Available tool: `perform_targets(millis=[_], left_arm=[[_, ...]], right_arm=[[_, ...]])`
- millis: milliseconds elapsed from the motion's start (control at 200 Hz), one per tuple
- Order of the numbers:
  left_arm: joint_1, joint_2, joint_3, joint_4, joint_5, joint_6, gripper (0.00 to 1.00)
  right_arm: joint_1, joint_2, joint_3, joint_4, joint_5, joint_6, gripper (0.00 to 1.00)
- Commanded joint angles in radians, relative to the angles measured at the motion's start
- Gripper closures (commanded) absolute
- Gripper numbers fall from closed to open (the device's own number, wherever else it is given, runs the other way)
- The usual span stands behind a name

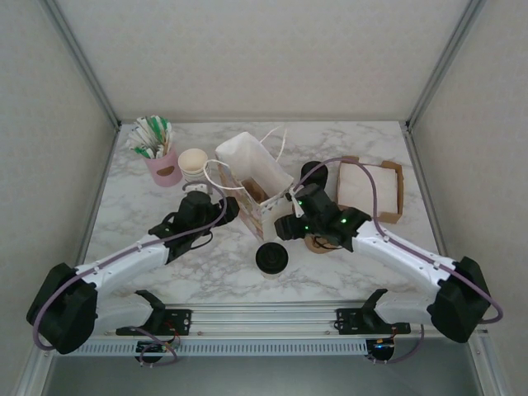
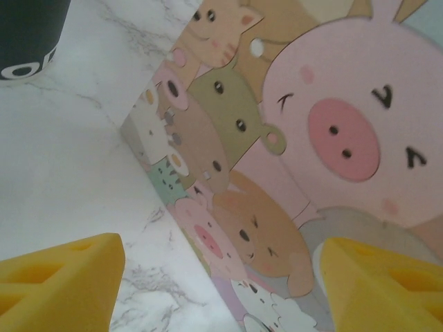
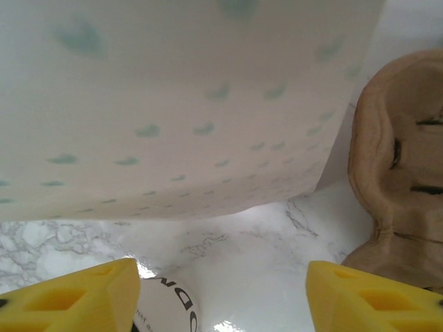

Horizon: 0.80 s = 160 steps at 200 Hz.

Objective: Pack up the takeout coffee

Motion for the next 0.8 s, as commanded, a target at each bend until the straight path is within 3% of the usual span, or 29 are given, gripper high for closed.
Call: perform_targets(millis=[0,496,691,796], left_arm=[[0.023,0.019,0.046,0.068,-0.012,0.035,0.25],[0.114,0.14,0.161,0.108,-0.018,0.103,0.25],[0.122,0.064,0.131,0.068,-0.006,0.087,0.23],[0.12,-0.019,0.098,0.023,-0.009,0.081,0.2]], right_arm=[[-0.004,0.03,0.009,0.077,0.014,0.05,0.37],[-0.004,0.137,0.051,0.125,0.017,0.081,0.37],[-0.003,0.06,0.04,0.005,0.026,0.075,0.3],[-0.003,-0.011,0.029,-0.078,0.035,0.081,0.21]])
